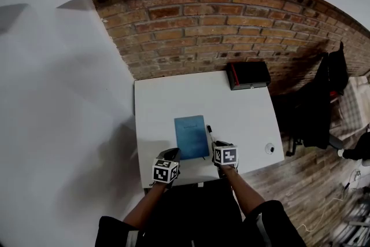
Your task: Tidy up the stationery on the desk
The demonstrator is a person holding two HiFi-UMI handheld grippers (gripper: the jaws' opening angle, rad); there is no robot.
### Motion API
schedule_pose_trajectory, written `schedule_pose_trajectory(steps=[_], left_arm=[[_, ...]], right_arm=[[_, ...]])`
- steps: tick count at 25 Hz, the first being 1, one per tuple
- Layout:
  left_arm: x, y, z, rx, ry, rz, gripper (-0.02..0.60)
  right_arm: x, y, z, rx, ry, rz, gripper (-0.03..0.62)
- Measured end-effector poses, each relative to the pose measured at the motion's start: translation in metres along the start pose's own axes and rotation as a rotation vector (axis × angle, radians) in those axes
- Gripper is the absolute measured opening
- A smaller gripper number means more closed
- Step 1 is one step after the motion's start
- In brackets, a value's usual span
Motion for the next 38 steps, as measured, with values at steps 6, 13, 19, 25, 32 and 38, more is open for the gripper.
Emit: schedule_pose_trajectory(steps=[6, 13, 19, 25, 32, 38], left_arm=[[0.001, 0.001, 0.008, 0.006, 0.014, -0.009, 0.017], [0.004, 0.007, 0.019, 0.003, 0.033, -0.038, 0.017], [0.009, 0.011, 0.023, 0.002, 0.051, -0.049, 0.017], [0.013, 0.007, 0.028, 0.019, 0.048, -0.06, 0.017], [0.013, 0.004, 0.03, 0.029, 0.043, -0.065, 0.017], [0.013, 0.001, 0.03, 0.033, 0.044, -0.065, 0.017]], right_arm=[[0.002, 0.001, 0.01, 0.013, 0.027, -0.027, 0.077], [0.003, 0.004, 0.024, 0.043, 0.099, 0.018, 0.078], [0.004, 0.006, 0.031, 0.058, 0.147, 0.036, 0.078], [0.002, 0.007, 0.036, 0.059, 0.215, 0.139, 0.078], [-0.004, 0.002, 0.039, 0.042, 0.321, 0.303, 0.078], [-0.004, 0.003, 0.04, 0.045, 0.334, 0.291, 0.078]])
Point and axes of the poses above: the fingertips, and each gripper's own axes: z forward along the fingers, x to its left, y out of its top, the point moved 5 cm from there along -z, backward along the fingers, and after that the axes turned 10 degrees about -z, right-handed, at the moved point
